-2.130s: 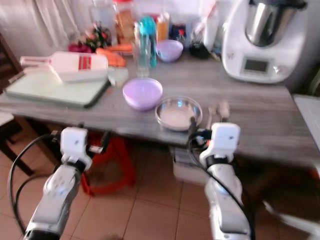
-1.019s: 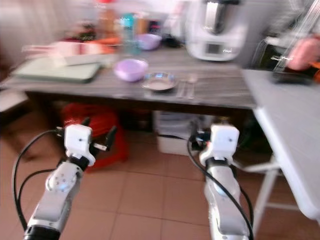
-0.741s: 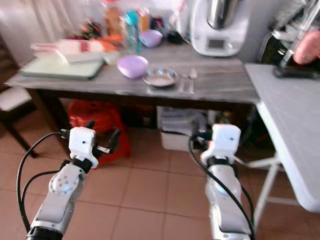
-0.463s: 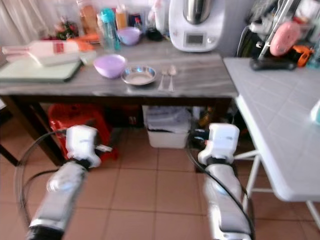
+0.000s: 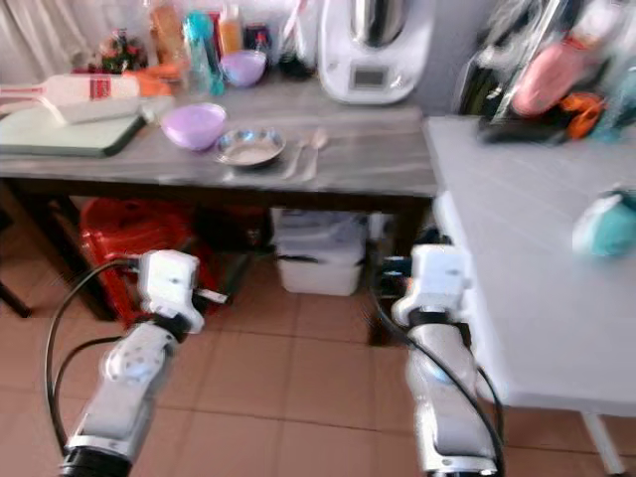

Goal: Setting the table

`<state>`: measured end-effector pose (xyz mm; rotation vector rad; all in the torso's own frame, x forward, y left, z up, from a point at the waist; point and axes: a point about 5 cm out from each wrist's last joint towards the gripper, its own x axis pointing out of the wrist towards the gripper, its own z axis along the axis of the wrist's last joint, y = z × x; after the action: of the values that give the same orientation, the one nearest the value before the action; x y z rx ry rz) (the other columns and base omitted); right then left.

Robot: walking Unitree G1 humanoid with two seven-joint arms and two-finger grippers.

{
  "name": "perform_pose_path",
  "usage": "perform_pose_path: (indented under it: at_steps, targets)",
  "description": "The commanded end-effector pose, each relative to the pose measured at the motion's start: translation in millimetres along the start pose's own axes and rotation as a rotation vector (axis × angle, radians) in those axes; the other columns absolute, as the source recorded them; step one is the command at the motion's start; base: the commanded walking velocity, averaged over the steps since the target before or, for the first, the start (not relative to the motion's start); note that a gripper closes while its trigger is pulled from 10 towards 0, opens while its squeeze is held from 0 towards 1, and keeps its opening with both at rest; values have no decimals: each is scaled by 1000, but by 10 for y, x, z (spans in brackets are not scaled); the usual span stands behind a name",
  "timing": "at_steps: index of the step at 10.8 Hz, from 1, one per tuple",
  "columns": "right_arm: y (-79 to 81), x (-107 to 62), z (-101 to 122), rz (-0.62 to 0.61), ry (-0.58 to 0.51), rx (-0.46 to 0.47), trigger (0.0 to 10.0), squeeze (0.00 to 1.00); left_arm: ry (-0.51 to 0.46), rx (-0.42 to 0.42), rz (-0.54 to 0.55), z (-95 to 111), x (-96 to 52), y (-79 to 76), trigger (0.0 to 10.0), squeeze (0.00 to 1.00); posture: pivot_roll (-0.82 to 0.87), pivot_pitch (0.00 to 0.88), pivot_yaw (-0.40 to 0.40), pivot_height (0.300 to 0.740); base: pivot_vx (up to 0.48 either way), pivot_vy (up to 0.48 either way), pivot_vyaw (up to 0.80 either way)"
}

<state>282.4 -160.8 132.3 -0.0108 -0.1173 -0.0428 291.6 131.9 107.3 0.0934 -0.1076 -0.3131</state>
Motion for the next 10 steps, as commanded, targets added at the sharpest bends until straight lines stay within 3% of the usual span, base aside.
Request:
perform_pose_path:
  at_steps: [1,3,6,10]
  targets:
    - [74,22,36,17,-15,10,10000,0,11,4,27,-16,-30,99,10000,0,2,2,4,740,0,-379,0]
    - [81,31,32,15,-16,10,10000,0,10,3,24,-16,-22,103,10000,0,2,0,5,740,0,-375,0]
    - [79,32,24,12,-15,9,10000,0,12,1,16,-24,-14,91,10000,0,-1,0,7,740,0,-370,-537]
    - [88,36,12,13,-13,9,10000,0,13,3,10,-25,-6,89,10000,0,1,0,11,740,0,-360,0]
